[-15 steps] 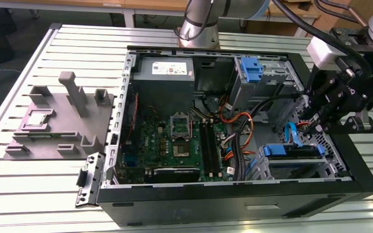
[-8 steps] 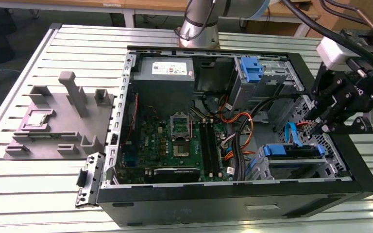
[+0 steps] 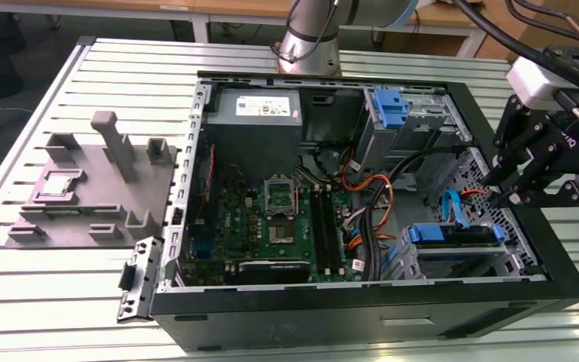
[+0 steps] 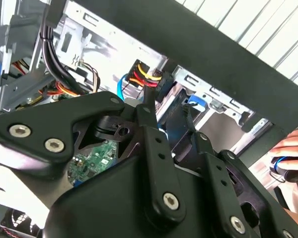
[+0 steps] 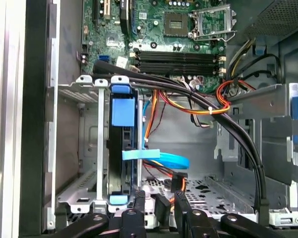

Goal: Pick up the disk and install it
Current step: 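Insert the second disk wire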

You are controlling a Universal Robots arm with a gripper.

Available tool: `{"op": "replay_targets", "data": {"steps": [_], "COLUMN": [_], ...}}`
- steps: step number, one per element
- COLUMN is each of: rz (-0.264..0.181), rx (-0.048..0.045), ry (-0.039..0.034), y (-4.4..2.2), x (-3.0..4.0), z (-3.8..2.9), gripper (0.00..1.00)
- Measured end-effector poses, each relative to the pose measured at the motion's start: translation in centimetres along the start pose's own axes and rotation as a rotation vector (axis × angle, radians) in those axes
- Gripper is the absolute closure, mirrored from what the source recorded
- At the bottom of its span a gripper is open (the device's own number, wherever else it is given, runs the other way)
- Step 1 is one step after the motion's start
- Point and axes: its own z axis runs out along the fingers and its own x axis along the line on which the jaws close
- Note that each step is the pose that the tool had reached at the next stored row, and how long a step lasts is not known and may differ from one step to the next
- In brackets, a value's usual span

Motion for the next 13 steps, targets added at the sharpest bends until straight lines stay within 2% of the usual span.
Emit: {"op": "replay_targets", "data": {"steps": [8,13], "rz": [0.000,0.000], "rx": [-0.0018,-0.0062], "ry": [-0.0001,0.0011], "y": [-0.75,-1.10], "x": [-0.21,-0.21], "z": [0.20,0.46], "gripper": [0.63,0.63]}}
